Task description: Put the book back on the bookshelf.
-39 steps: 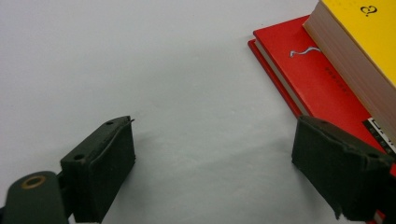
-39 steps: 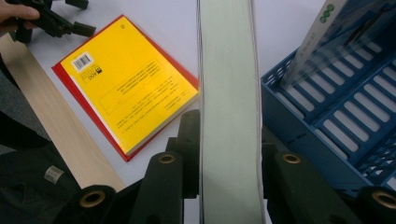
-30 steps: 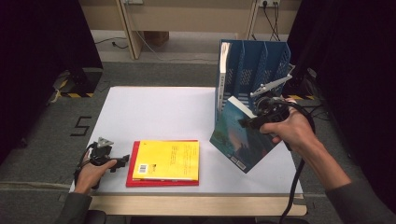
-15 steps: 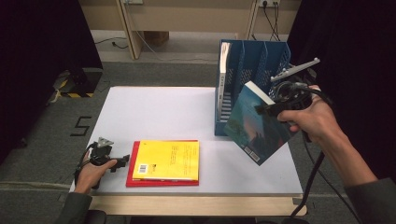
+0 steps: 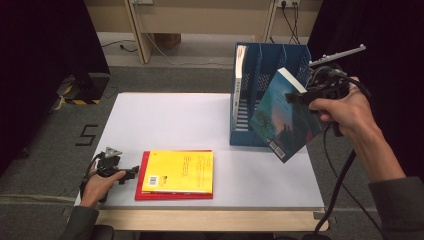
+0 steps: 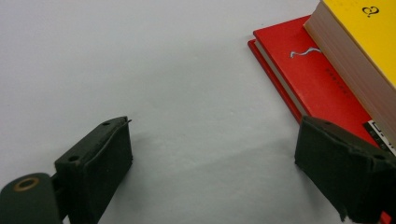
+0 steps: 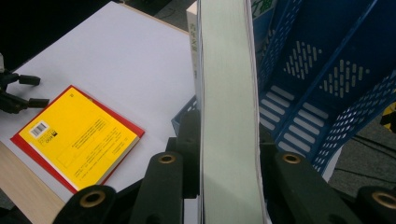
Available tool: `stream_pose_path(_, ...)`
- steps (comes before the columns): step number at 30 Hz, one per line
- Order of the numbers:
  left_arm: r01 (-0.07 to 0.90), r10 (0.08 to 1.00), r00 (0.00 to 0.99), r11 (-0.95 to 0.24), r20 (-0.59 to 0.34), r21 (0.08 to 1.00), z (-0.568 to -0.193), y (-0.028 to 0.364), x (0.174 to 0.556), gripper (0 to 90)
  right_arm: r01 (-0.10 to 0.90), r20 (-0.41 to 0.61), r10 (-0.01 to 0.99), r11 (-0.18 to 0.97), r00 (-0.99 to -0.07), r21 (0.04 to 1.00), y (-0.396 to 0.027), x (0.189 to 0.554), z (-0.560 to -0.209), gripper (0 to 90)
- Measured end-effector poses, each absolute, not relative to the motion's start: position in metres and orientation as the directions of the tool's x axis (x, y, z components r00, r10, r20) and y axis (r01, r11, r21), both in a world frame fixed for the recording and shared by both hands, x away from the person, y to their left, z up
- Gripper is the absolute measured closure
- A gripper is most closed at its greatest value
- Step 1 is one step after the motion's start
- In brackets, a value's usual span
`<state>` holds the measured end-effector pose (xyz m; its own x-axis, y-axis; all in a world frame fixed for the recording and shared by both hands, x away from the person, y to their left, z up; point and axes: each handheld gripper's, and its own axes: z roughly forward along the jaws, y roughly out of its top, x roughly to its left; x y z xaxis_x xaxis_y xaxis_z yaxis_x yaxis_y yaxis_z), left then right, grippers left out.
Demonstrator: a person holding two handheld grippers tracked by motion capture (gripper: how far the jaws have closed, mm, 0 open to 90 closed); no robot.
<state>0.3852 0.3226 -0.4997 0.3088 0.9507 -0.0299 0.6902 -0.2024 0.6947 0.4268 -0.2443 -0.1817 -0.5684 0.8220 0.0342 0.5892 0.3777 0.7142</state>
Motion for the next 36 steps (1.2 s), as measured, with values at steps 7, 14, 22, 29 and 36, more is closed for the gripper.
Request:
stream_pose_path(7, 0.691, 0.951, 0.308, -0.201, -0.031, 0.694, -0.500, 0.323, 0.385, 9.9, 0.604, 0.027, 0.843, 0.362, -0.537, 0.710, -0.244, 0.448, -0.179, 73.5)
stream_pose_path(14, 0.690, 0.950, 0.310, -0.202, -0.032, 0.695, -0.500, 0.323, 0.385, 9.8, 0.630, 0.016, 0.877, 0.331, -0.480, 0.703, -0.248, 0.474, -0.178, 73.5)
stream_pose_path(22, 0.692, 0.950, 0.310, -0.203, -0.031, 0.693, -0.500, 0.322, 0.385, 8.9, 0.643, 0.045, 0.903, 0.268, -0.426, 0.717, -0.253, 0.504, -0.185, 73.5)
stream_pose_path(29, 0.691, 0.950, 0.311, -0.204, -0.031, 0.694, -0.500, 0.322, 0.385, 8.5, 0.652, 0.065, 0.923, 0.216, -0.378, 0.726, -0.251, 0.525, -0.188, 73.4)
stream_pose_path(36, 0.687, 0.949, 0.314, -0.206, -0.030, 0.697, -0.500, 0.322, 0.385, 8.4, 0.650, 0.049, 0.939, 0.197, -0.341, 0.734, -0.251, 0.537, -0.183, 73.4)
